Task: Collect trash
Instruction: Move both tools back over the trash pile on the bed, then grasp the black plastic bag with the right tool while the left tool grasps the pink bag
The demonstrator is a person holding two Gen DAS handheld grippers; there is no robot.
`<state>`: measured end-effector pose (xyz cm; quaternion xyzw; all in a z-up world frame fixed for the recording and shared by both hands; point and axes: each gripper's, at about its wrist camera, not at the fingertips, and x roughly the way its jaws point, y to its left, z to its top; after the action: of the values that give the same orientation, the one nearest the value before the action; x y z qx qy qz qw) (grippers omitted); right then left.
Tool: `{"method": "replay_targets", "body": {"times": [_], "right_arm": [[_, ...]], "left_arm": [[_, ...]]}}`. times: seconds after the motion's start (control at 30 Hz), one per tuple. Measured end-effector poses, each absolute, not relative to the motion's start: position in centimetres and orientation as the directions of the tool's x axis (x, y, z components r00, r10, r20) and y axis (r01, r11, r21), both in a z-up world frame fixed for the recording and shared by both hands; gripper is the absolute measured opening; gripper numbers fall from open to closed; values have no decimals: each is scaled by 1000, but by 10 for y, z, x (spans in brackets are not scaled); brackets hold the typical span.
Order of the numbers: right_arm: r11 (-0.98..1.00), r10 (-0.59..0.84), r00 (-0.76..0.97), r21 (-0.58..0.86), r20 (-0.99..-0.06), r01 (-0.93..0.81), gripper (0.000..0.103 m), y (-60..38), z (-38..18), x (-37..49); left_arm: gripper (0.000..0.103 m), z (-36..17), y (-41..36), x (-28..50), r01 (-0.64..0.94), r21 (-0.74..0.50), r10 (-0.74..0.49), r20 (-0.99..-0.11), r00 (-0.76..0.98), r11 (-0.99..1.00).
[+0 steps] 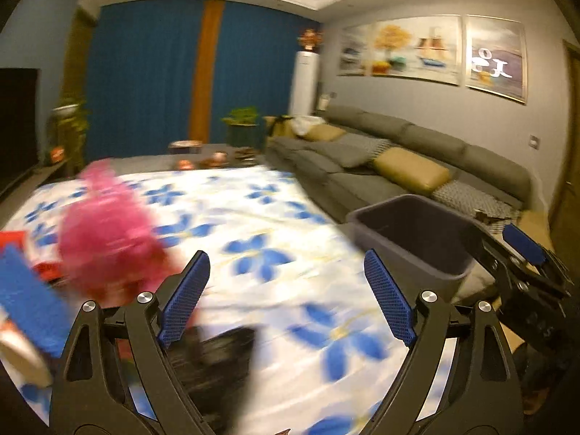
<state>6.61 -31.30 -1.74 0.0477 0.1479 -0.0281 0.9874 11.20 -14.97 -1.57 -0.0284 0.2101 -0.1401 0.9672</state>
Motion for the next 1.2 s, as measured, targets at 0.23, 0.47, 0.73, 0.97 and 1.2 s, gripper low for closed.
{"method": "replay_targets", "body": {"times": [0.23, 0.47, 0.73, 0.97, 1.2], "right_arm": [[991, 97, 928, 122, -359, -57, 89, -246, -32, 61], [986, 163, 890, 85, -426, -141, 89, -178, -54, 58], [987, 154, 858, 35, -491, -157, 89, -144, -68, 81], [988, 147, 822, 37, -551, -152, 84, -138, -75, 104], [987, 151, 757, 54, -635, -152, 50, -140, -89, 123]], "left_arm": [[85, -23, -55, 77, 53, -91, -86, -402, 911, 994], [85, -24, 16, 55, -70, -143, 8, -398, 917, 987], [85, -25, 47, 45, -85, -172, 14, -377, 926, 981], [85, -26, 49, 53, -62, -184, -11, -372, 928, 981], [85, -23, 37, 66, -24, -168, -40, -370, 928, 985]]}}
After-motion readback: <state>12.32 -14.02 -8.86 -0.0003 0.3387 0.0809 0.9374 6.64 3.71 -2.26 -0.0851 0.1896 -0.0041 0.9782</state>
